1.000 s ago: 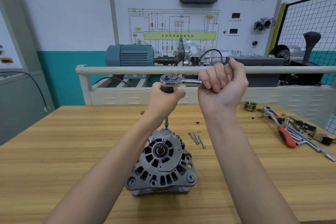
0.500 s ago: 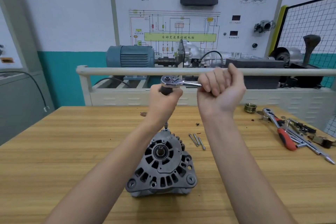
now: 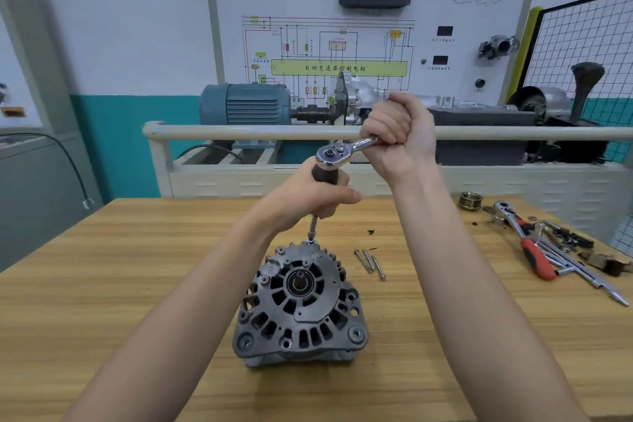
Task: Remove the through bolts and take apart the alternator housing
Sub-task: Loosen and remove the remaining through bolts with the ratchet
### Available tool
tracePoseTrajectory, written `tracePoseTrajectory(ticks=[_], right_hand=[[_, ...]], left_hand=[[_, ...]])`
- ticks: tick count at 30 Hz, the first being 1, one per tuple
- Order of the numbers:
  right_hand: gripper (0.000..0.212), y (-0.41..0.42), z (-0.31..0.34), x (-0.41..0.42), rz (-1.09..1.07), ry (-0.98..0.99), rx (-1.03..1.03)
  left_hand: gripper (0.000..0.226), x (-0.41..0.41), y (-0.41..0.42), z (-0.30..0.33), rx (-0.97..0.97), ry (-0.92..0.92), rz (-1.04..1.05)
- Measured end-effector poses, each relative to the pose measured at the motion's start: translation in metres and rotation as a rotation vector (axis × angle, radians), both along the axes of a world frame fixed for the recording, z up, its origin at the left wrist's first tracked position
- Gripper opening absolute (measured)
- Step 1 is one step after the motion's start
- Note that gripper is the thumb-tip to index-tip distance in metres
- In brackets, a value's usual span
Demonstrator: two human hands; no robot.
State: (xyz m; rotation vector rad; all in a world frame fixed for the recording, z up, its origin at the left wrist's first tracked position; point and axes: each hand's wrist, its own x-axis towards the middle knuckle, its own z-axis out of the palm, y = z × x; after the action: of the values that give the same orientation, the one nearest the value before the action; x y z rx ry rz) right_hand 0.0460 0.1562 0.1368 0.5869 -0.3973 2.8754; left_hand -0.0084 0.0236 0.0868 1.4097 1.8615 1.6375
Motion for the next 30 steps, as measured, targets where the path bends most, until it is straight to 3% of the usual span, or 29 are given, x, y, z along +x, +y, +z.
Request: tracePoseTrajectory(ticks=[6, 9, 11, 14, 17, 21, 25, 28, 30], right_hand=[[0.056, -0.034, -0.032, 0.037, -0.501, 0.103, -0.02], [0.058, -0.04, -0.033, 0.044, -0.597, 0.147, 0.025], [0.058, -0.028, -0.024, 0.037, -0.468, 0.129, 0.018], [0.054, -0.011, -0.006, 0.018, -0.147, 0.041, 0.059], [0.045, -0.005, 0.006, 0.0, 0.154, -0.016, 0.097], [0.041, -0.005, 0.0, 0.0, 0.223, 0.031, 0.057], [0.046, -0.01, -0.017, 0.02, -0.05, 0.092, -0.084], [0.055, -0.029, -0.027, 0.036, -0.444, 0.089, -0.045], [0.058, -0.036, -0.029, 0.039, -0.575, 0.109, -0.004]], left_hand=[[0.031, 0.006, 0.01, -0.016, 0.314, -0.043, 0.366], [0.032, 0.011, 0.014, -0.013, 0.3, -0.001, 0.475], [0.04, 0.007, 0.005, -0.009, 0.195, 0.052, 0.346], [0.033, 0.001, -0.012, 0.004, -0.04, 0.153, 0.046], [0.035, 0.005, -0.01, 0.01, -0.224, 0.221, -0.102], [0.041, 0.009, -0.003, -0.002, -0.162, 0.203, -0.072], [0.039, 0.004, -0.003, -0.01, 0.023, 0.101, 0.043], [0.039, 0.001, 0.005, -0.009, 0.201, -0.02, 0.175], [0.038, 0.001, 0.009, -0.007, 0.217, -0.011, 0.234]])
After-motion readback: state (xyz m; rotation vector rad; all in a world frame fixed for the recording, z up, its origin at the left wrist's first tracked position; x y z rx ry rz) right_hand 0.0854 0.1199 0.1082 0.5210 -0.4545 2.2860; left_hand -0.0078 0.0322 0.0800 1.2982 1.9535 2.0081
